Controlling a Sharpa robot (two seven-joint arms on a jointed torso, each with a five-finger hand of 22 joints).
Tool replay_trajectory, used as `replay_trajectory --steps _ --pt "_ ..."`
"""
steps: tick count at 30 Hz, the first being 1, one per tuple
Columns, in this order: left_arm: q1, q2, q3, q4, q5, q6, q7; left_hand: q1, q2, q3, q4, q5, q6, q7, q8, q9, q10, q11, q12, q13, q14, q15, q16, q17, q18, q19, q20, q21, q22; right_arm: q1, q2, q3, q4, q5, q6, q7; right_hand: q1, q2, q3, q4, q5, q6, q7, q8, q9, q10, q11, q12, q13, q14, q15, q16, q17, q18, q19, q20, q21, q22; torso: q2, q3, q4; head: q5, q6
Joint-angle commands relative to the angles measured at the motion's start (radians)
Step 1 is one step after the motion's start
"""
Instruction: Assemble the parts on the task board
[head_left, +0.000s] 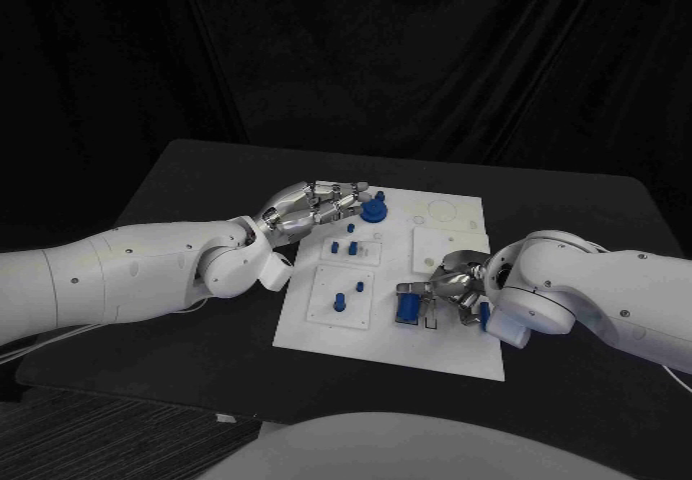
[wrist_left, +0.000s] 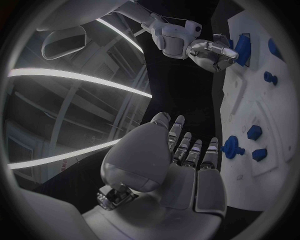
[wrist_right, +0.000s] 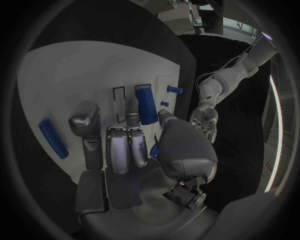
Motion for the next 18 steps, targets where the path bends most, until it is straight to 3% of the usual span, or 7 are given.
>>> replay_trajectory --steps 1,6,12,18 --pt "-0.002 0.002 0.001 0.001 0.004 0.019 0.006 0.005 -0.003 0.043 -0.005 0.021 0.007 0.000 0.016 0.013 0.002 0.010 0.024 0.008 0.011 0.004 0.018 0.013 -0.026 0.013 0.004 0.009 0.012 -0.003 -0.009 0.000 0.010 -0.008 -0.018 -0.001 -0.010 -0.008 -0.013 -0.001 -0.015 -0.010 -0.002 0.008 -0.003 0.120 -0.007 0.013 0.265 0.112 -0.006 0.020 0.264 0.017 -0.002 0.004 -0.013 0.129 0.000 0.0001 -0.0002 0.003 0.000" --pt "-0.003 -0.001 0.001 0.004 0.004 0.020 0.005 0.005 -0.003 0.043 -0.005 0.021 0.007 0.000 0.016 0.013 0.002 0.010 0.024 0.008 0.011 0.004 0.018 0.013 -0.026 0.013 0.004 0.009 0.012 0.000 -0.054 0.000 0.053 -0.053 -0.042 0.005 -0.006 -0.026 -0.027 -0.002 -0.015 -0.010 -0.002 0.009 -0.002 0.120 -0.007 0.013 0.265 0.112 -0.007 0.020 0.264 0.016 0.001 0.003 -0.006 0.131 0.000 -0.0001 -0.0006 0.010 0.000" --pt "-0.004 -0.008 0.001 0.008 0.004 0.018 0.010 0.006 -0.003 0.046 -0.006 0.022 0.011 0.001 0.017 0.014 0.002 0.011 0.024 0.008 0.011 0.005 0.019 0.013 -0.027 0.014 0.004 0.010 0.013 0.027 -0.125 0.000 0.118 -0.098 -0.059 0.013 0.001 -0.051 -0.041 0.003 -0.022 -0.012 -0.002 0.010 0.000 0.120 -0.007 0.013 0.265 0.112 -0.007 0.020 0.264 0.016 0.004 0.003 -0.001 0.132 0.000 0.0003 -0.0007 0.012 0.000" --pt "-0.004 -0.014 0.001 0.011 0.004 0.015 0.014 0.007 -0.003 0.047 -0.007 0.022 0.014 0.002 0.018 0.014 0.003 0.012 0.025 0.008 0.012 0.006 0.019 0.013 -0.027 0.015 0.004 0.010 0.014 0.058 -0.218 0.000 0.202 -0.192 -0.145 0.100 0.034 -0.065 -0.043 0.018 -0.014 -0.006 -0.007 0.031 0.015 0.120 -0.010 0.013 0.265 0.112 -0.009 0.020 0.264 0.013 0.010 0.001 0.018 0.137 -0.001 0.0012 -0.0006 0.016 0.000"
